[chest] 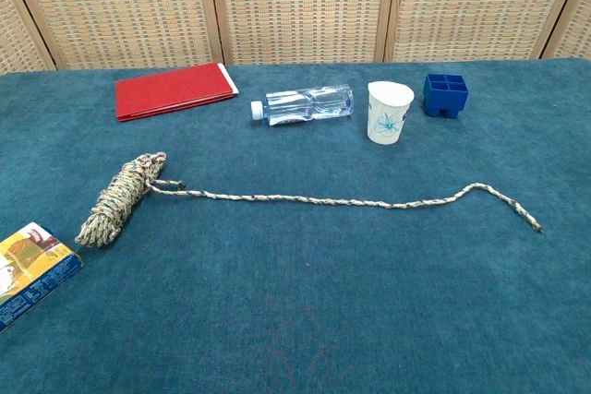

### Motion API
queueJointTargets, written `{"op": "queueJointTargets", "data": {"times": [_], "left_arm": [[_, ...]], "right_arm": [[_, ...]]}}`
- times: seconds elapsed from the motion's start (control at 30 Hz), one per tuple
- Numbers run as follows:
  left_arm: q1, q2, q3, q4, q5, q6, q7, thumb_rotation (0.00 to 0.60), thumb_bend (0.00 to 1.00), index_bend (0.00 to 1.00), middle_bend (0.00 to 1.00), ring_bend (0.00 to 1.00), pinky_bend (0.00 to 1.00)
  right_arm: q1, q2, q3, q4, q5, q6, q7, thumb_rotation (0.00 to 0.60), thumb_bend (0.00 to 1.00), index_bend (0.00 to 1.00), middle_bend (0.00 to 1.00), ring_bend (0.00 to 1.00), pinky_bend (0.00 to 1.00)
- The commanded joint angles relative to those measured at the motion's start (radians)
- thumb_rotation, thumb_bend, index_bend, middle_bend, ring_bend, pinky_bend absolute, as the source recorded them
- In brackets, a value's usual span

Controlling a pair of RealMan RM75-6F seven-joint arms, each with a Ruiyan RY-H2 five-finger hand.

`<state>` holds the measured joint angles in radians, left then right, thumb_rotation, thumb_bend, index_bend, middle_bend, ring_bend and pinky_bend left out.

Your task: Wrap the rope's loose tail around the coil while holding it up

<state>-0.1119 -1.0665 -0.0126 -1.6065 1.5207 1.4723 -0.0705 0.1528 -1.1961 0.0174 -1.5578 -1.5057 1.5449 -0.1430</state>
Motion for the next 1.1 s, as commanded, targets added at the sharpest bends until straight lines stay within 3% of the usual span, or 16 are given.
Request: {"op": "queueJointTargets", "data": {"times": [0.03, 0.2, 0.3, 0.4, 0.47, 0.63, 0.93, 1.1], "left_arm": [[0.003, -0.001, 0.002, -0.001, 0.008, 0.007, 0.004, 0.600, 0.00, 0.00, 0.00, 0.00, 0.00], [0.006, -0.002, -0.001, 0.001, 0.006, 0.009, -0.001, 0.600, 0.00, 0.00, 0.00, 0.00, 0.00], [-0.002, -0.007, -0.011, 0.006, -0.007, -0.001, -0.002, 0.600, 0.00, 0.00, 0.00, 0.00, 0.00], [-0.007, -0.011, -0.019, 0.009, -0.017, -0.009, -0.002, 0.600, 0.00, 0.00, 0.00, 0.00, 0.00], [-0.011, -0.016, -0.026, 0.013, -0.029, -0.016, 0.001, 0.600, 0.00, 0.00, 0.00, 0.00, 0.00], [-0.017, -0.029, -0.044, 0.027, -0.061, -0.026, 0.017, 0.600, 0.00, 0.00, 0.00, 0.00, 0.00], [-0.030, -0.038, -0.055, 0.040, -0.096, -0.062, 0.027, 0.600, 0.00, 0.00, 0.00, 0.00, 0.00], [-0.038, -0.049, -0.058, 0.047, -0.110, -0.080, 0.046, 0.600, 0.00, 0.00, 0.00, 0.00, 0.00]], "right_arm": [[0.000, -0.001, 0.002, 0.004, -0.004, -0.009, 0.000, 0.600, 0.00, 0.06, 0.00, 0.00, 0.00], [0.022, -0.001, -0.004, -0.002, -0.035, -0.050, 0.024, 0.600, 0.00, 0.06, 0.00, 0.00, 0.00], [0.130, 0.024, -0.009, -0.027, -0.095, -0.209, 0.152, 0.600, 0.00, 0.07, 0.00, 0.00, 0.00], [0.215, 0.026, 0.019, -0.025, -0.085, -0.328, 0.185, 0.600, 0.00, 0.11, 0.00, 0.00, 0.00], [0.284, -0.002, 0.057, -0.004, -0.060, -0.412, 0.183, 0.600, 0.02, 0.17, 0.00, 0.00, 0.00], [0.400, -0.108, 0.113, 0.100, 0.001, -0.548, 0.158, 0.600, 0.20, 0.30, 0.00, 0.00, 0.00], [0.493, -0.267, 0.124, 0.229, 0.089, -0.676, 0.076, 0.600, 0.23, 0.39, 0.00, 0.00, 0.00], [0.531, -0.358, 0.127, 0.303, 0.116, -0.709, 0.043, 0.600, 0.26, 0.39, 0.00, 0.00, 0.00]]}}
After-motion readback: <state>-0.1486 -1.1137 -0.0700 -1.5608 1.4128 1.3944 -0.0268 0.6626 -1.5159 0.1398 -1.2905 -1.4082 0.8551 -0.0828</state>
